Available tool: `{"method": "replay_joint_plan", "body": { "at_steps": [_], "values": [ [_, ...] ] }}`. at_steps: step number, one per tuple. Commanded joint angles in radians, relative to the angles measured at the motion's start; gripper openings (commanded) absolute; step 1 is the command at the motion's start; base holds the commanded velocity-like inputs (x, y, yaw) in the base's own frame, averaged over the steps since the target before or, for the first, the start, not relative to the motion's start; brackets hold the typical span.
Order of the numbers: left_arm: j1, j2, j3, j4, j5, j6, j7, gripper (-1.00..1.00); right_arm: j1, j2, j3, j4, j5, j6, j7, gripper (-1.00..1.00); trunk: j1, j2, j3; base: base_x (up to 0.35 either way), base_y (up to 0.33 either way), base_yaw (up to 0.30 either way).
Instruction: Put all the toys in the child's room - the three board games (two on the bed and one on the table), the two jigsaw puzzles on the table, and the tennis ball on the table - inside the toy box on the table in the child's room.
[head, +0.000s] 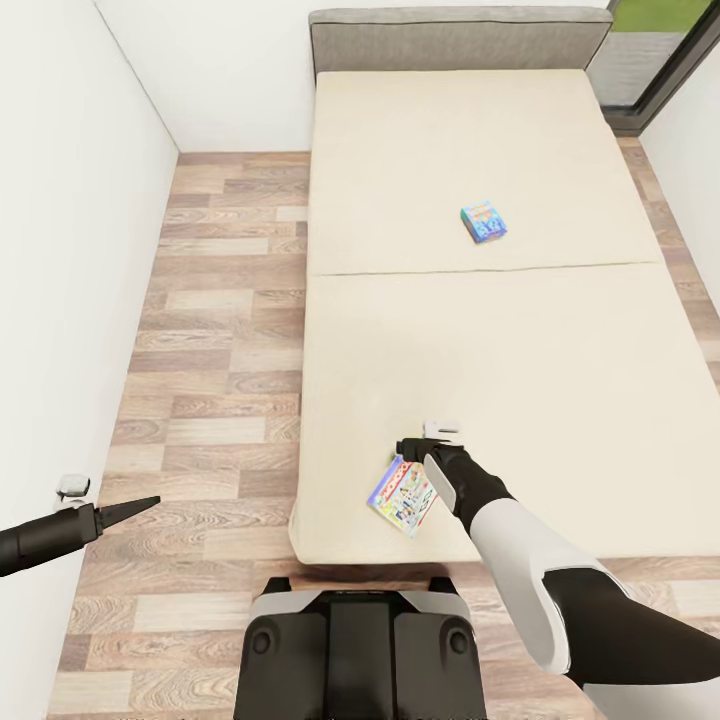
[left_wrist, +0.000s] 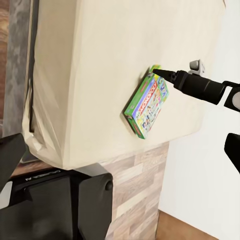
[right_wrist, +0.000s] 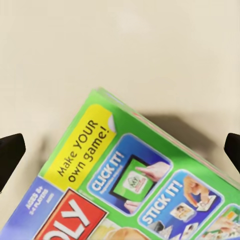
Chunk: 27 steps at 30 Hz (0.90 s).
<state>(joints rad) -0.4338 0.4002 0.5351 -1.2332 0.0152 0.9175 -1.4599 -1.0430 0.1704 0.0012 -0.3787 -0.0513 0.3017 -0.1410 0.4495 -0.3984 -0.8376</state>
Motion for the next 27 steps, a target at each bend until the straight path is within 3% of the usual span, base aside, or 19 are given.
{"method": "replay_joint_plan", "body": {
  "at_steps": [1,16,27],
  "values": [
    [0.0,0.0,0.0,0.0,0.0,0.011,-0.004,1.0,0.0,0.001,0.0,-0.002,-0.005,0.005,-0.005,1.0,0.001,-0.002,-0.003,0.0,0.0,0.0],
    [0.0,0.0,0.0,0.0,0.0,0.011,-0.004,1.0,0.0,0.003,0.0,-0.002,-0.005,0.004,-0.005,1.0,0.001,-0.002,-0.026,0.0,0.0,0.0],
    [0.0,-0.001,0.0,0.0,0.0,0.011,-0.004,1.0,0.0,0.003,0.006,-0.002,-0.005,0.004,-0.005,1.0,0.001,-0.002,-0.029,-0.087,0.0,0.0]
  ]
}}
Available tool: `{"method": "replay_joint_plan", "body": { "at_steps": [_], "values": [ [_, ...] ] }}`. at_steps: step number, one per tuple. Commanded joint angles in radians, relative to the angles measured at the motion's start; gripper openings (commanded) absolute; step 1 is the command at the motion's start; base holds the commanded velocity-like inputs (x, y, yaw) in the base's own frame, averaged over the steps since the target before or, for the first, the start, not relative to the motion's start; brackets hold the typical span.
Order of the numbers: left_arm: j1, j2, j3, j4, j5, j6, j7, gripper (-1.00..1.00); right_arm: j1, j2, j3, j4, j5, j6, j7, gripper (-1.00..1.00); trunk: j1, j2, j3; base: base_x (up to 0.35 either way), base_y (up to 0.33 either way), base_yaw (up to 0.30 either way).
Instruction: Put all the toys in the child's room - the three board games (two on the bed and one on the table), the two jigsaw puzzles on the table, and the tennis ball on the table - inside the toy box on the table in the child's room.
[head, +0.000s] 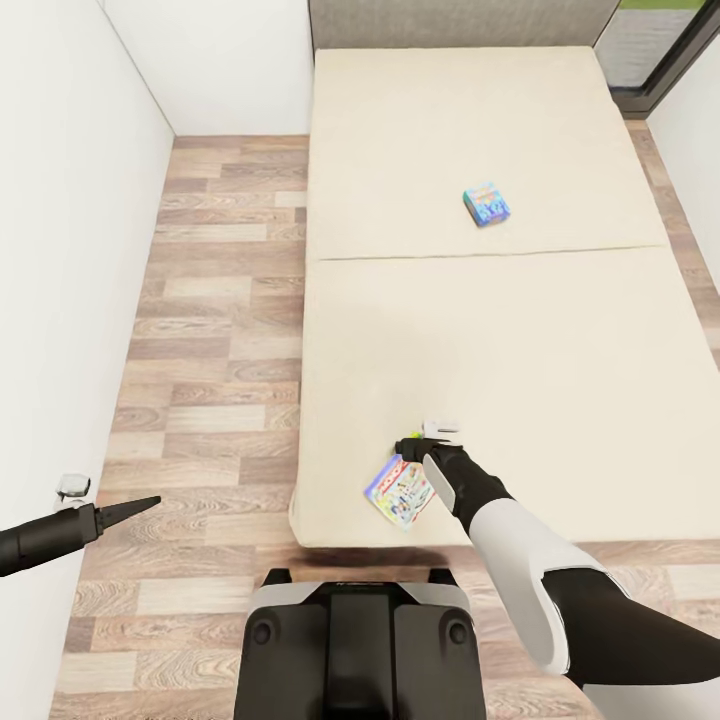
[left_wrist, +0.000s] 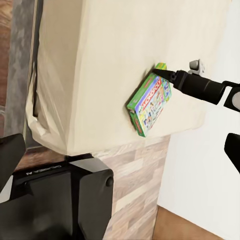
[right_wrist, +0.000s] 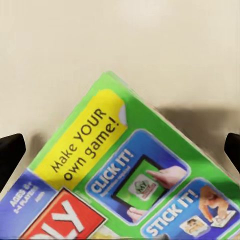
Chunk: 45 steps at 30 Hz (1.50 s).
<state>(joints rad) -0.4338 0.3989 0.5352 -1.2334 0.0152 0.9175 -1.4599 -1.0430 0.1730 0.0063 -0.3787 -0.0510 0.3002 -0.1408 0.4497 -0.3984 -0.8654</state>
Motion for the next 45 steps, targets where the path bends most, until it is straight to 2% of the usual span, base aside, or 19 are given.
{"method": "replay_joint_plan", "body": {
  "at_steps": [1,27,45],
  "values": [
    [0.0,0.0,0.0,0.0,0.0,0.01,-0.004,1.0,0.0,0.0,0.001,-0.002,-0.006,0.005,-0.005,1.0,0.0,-0.002,-0.001,-0.195,0.0,0.0],
    [0.0,0.0,0.0,0.0,0.0,0.011,-0.004,1.0,0.0,0.001,0.003,-0.002,-0.006,-0.008,-0.005,1.0,0.0,-0.002,-0.001,-0.122,0.0,0.0],
    [0.0,0.0,0.0,0.0,0.0,0.011,-0.004,1.0,0.0,0.002,0.001,-0.002,-0.006,-0.009,-0.005,1.0,0.0,-0.002,-0.001,-0.011,0.0,0.0]
  ]
}}
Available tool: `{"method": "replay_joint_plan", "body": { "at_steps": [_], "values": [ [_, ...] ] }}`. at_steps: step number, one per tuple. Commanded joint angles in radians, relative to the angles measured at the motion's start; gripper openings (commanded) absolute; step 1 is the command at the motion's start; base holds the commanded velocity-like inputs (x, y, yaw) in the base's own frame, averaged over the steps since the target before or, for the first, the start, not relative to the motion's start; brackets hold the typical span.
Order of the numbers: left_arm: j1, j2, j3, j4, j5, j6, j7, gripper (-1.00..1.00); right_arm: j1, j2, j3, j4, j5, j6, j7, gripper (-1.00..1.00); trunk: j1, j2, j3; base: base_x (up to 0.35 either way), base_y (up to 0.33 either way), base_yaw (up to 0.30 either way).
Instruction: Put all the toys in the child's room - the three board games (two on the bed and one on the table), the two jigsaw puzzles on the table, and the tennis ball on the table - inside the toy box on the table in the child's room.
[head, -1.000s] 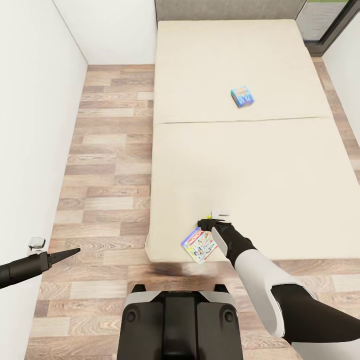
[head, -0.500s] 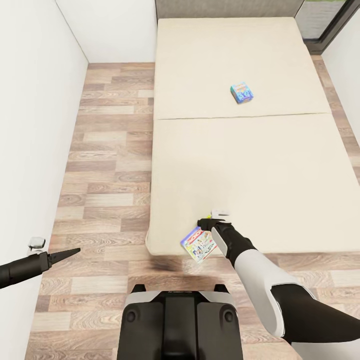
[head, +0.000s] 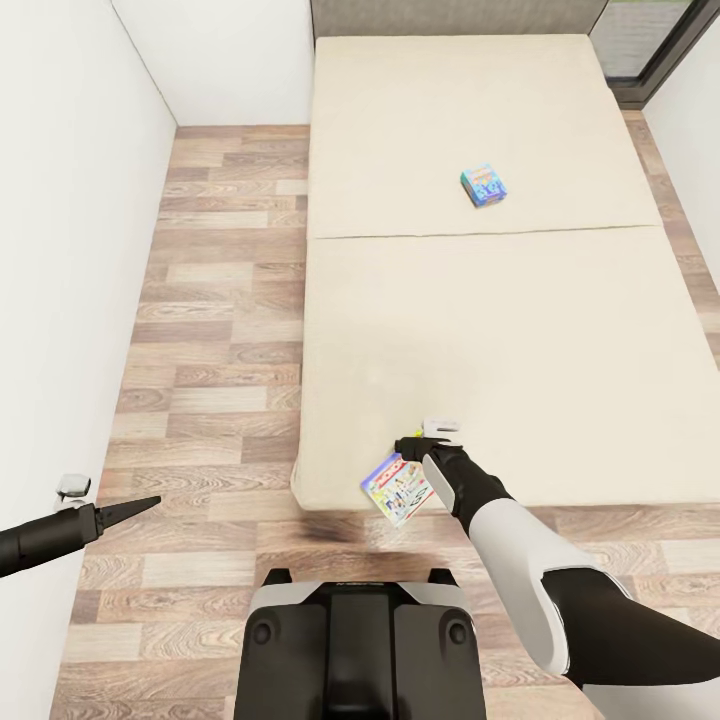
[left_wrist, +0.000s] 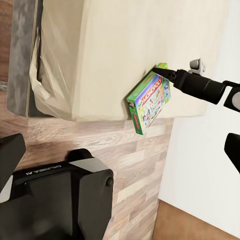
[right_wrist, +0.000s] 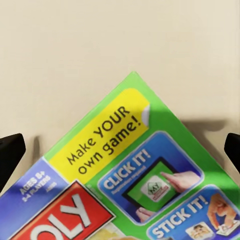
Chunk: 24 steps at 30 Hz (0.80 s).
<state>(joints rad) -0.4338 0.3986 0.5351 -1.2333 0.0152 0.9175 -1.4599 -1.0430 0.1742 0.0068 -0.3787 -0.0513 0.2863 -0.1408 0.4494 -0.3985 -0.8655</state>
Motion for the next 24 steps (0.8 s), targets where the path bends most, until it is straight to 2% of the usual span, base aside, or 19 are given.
{"method": "replay_joint_plan", "body": {
  "at_steps": [1,24],
  "values": [
    [0.0,0.0,0.0,0.0,0.0,0.011,-0.004,1.0,0.0,0.0,0.001,-0.002,-0.005,0.005,-0.005,1.0,0.001,-0.002,-0.001,0.0,0.0,0.0],
    [0.0,0.0,0.0,0.0,0.0,0.01,-0.004,1.0,0.0,0.0,0.001,-0.003,-0.005,0.002,-0.005,1.0,0.001,-0.002,-0.001,-0.002,0.0,0.0]
  ]
}}
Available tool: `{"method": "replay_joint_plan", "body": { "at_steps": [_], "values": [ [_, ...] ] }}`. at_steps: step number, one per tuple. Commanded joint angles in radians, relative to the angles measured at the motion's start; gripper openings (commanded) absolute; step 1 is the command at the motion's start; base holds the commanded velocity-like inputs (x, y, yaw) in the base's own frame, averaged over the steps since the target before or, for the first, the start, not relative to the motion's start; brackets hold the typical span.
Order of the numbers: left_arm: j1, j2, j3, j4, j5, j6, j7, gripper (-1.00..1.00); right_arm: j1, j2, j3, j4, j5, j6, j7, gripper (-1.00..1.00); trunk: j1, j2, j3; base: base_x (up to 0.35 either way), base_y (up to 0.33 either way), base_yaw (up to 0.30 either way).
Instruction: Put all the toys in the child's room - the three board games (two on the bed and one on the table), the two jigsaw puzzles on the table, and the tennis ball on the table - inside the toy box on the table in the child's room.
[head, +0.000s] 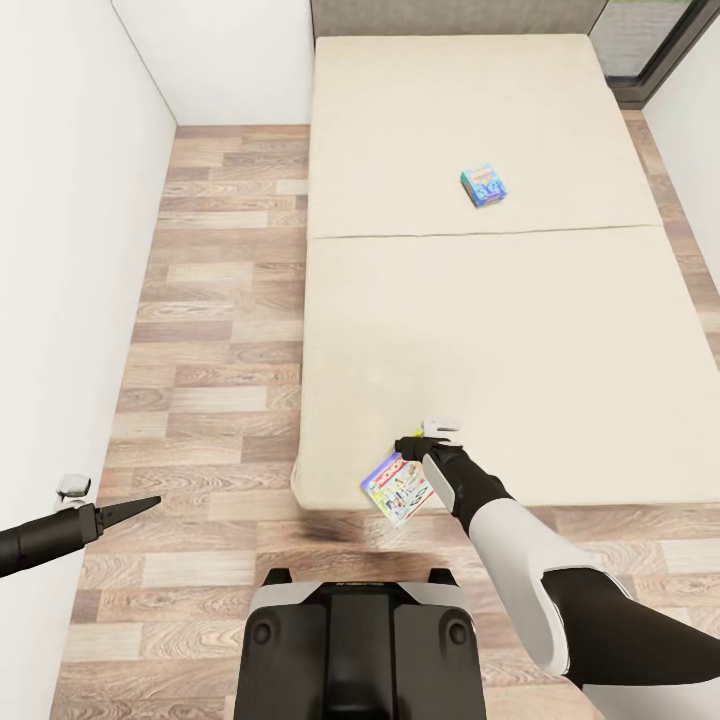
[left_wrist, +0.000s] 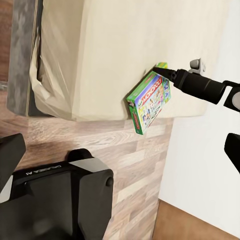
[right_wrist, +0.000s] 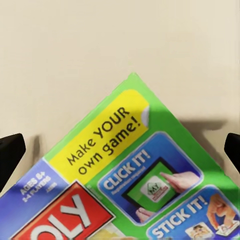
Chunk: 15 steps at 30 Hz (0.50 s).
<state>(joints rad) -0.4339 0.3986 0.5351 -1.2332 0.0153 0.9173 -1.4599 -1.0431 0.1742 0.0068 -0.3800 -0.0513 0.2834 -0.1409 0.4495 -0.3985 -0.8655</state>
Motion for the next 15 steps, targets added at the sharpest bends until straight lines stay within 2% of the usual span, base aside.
{"method": "replay_joint_plan", "body": {
  "at_steps": [1,6,15],
  "values": [
    [0.0,0.0,0.0,0.0,0.0,0.011,-0.004,1.0,0.0,0.0,0.001,-0.002,-0.005,0.005,-0.005,1.0,0.0,-0.002,-0.001,-0.058,0.0,0.0],
    [0.0,0.0,0.0,0.0,0.0,0.011,-0.003,1.0,0.0,0.0,0.001,-0.002,-0.005,0.005,-0.005,1.0,0.0,-0.002,-0.001,-0.109,0.0,0.0],
    [0.0,0.0,0.0,0.0,0.0,0.011,-0.004,1.0,0.0,0.0,0.0,-0.002,-0.005,0.003,-0.005,1.0,0.0,-0.002,-0.001,-0.02,0.0,0.0]
  ]
}}
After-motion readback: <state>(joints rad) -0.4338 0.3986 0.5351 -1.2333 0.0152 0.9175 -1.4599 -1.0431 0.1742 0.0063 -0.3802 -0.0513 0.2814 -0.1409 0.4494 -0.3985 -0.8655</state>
